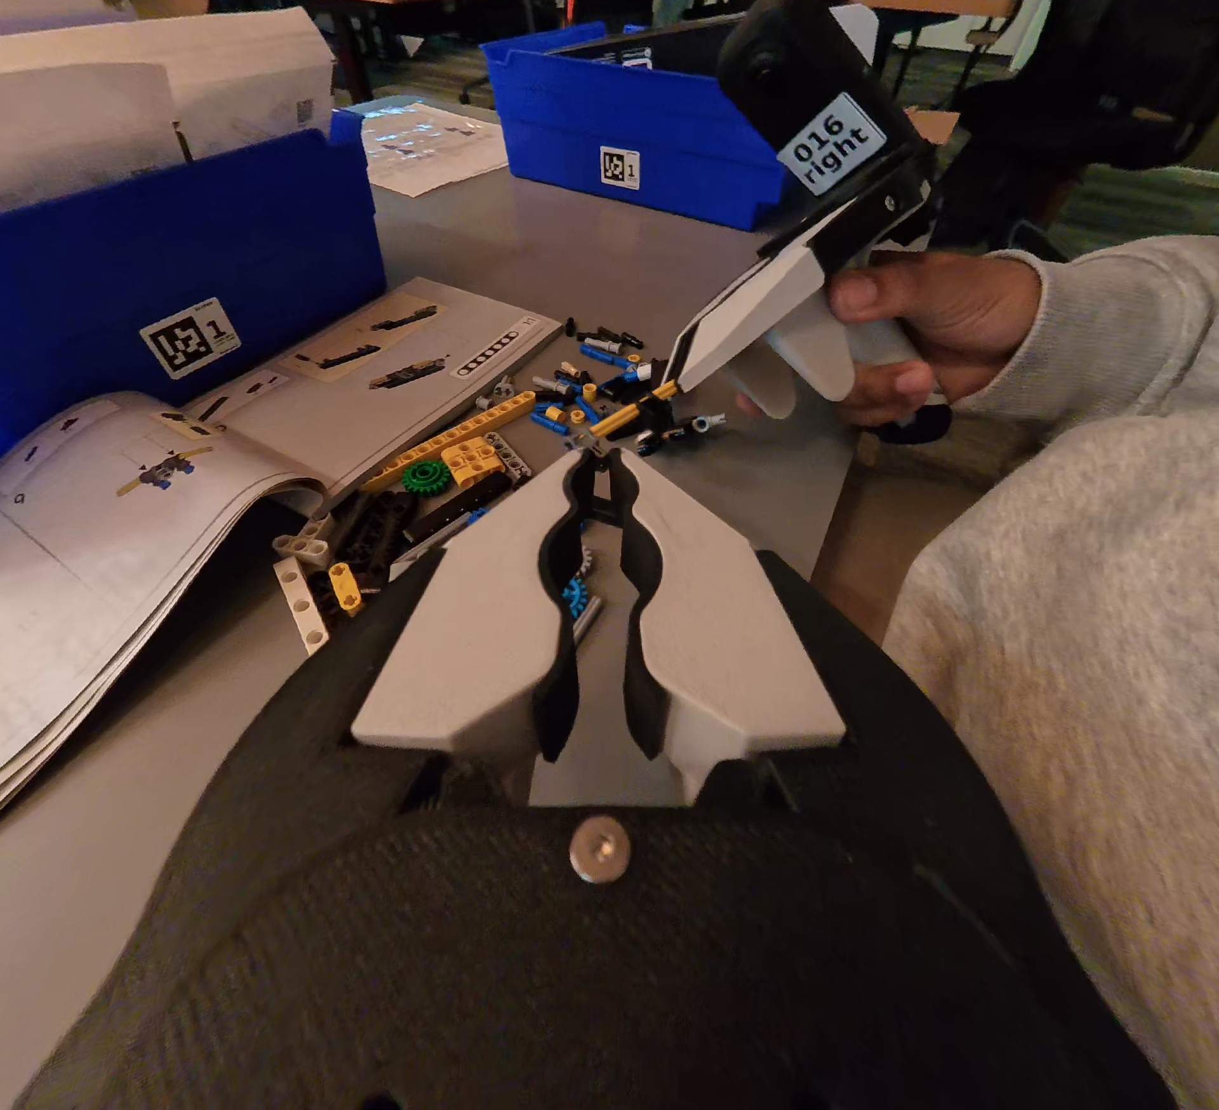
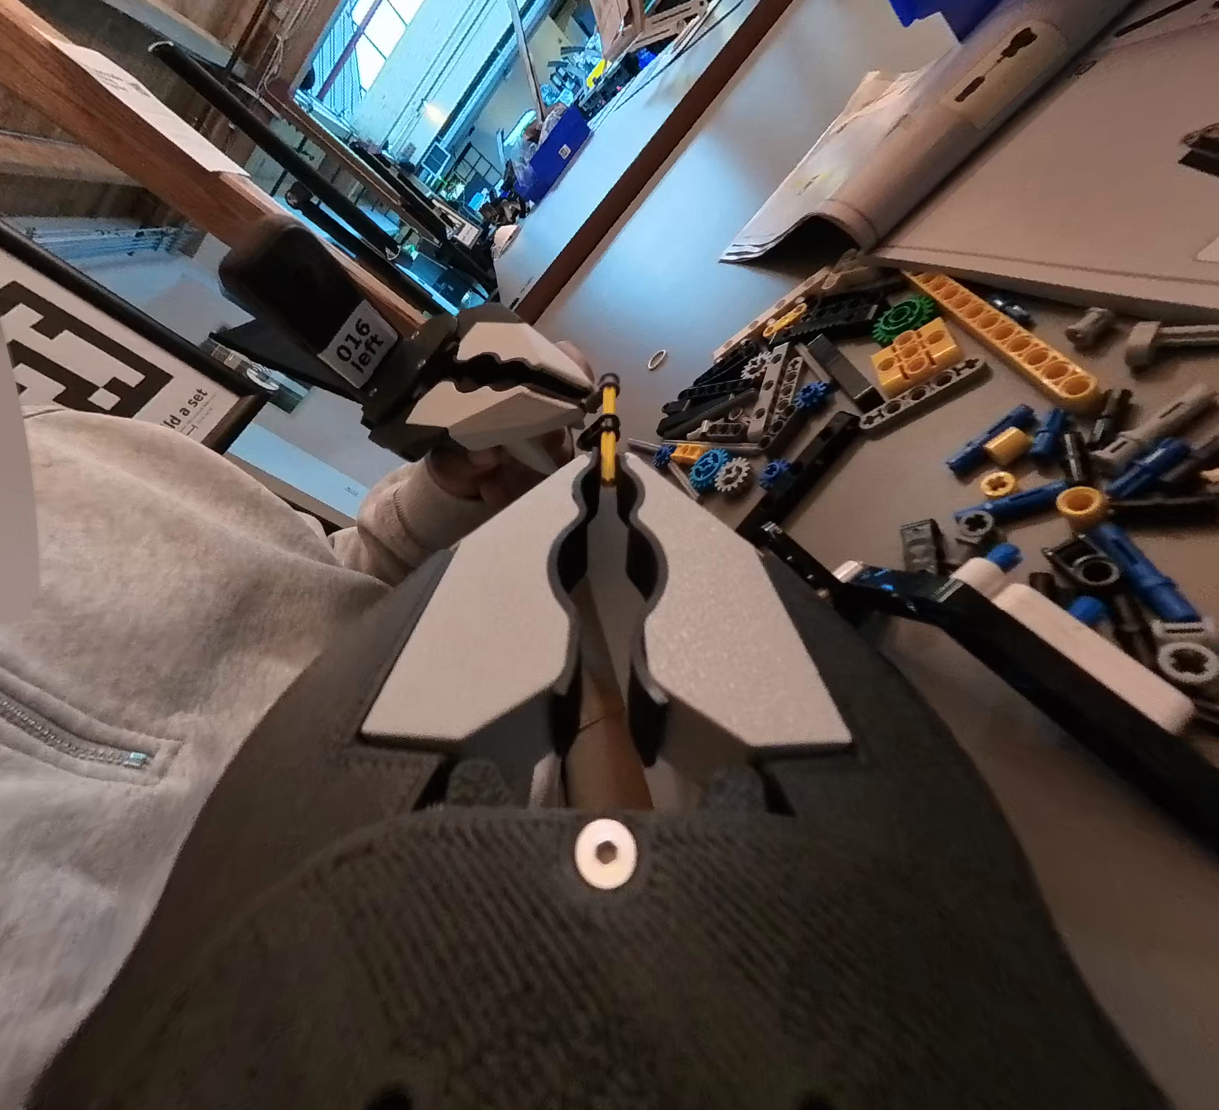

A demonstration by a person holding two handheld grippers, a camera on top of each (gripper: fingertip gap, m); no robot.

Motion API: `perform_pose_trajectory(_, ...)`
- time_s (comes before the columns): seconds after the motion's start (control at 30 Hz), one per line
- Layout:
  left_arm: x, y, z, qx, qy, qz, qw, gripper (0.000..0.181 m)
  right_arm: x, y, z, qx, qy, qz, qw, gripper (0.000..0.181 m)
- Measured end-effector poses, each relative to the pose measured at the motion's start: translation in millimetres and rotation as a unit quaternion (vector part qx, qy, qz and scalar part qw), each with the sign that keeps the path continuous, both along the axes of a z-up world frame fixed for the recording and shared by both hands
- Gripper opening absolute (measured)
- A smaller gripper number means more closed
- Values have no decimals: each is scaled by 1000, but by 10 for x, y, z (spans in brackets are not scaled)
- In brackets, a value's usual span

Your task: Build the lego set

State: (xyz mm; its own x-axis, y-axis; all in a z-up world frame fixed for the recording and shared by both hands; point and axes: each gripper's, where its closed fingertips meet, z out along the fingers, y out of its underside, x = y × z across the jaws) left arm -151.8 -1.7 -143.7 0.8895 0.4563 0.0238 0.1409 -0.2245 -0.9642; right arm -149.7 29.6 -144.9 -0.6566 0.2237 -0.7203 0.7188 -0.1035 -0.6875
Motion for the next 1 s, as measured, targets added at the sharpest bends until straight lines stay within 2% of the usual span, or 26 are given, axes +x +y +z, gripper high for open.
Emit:
perform_pose_trajectory(0.3, 27, 1, 41, 22, -10, -9, 1000, 3, 29, 17, 40, -10, 5, 16, 1000, 2)
perform_pose_trajectory(0.57, 37, 18, 51, 43, -35, -13, 998, 18, 26, 16, 42, -13, 6, 14, 1000, 2)
perform_pose_trajectory(1.0, 32, 17, 60, 52, -43, -16, 998, 15, 19, -9, 35, -14, 9, 13, 1000, 2)
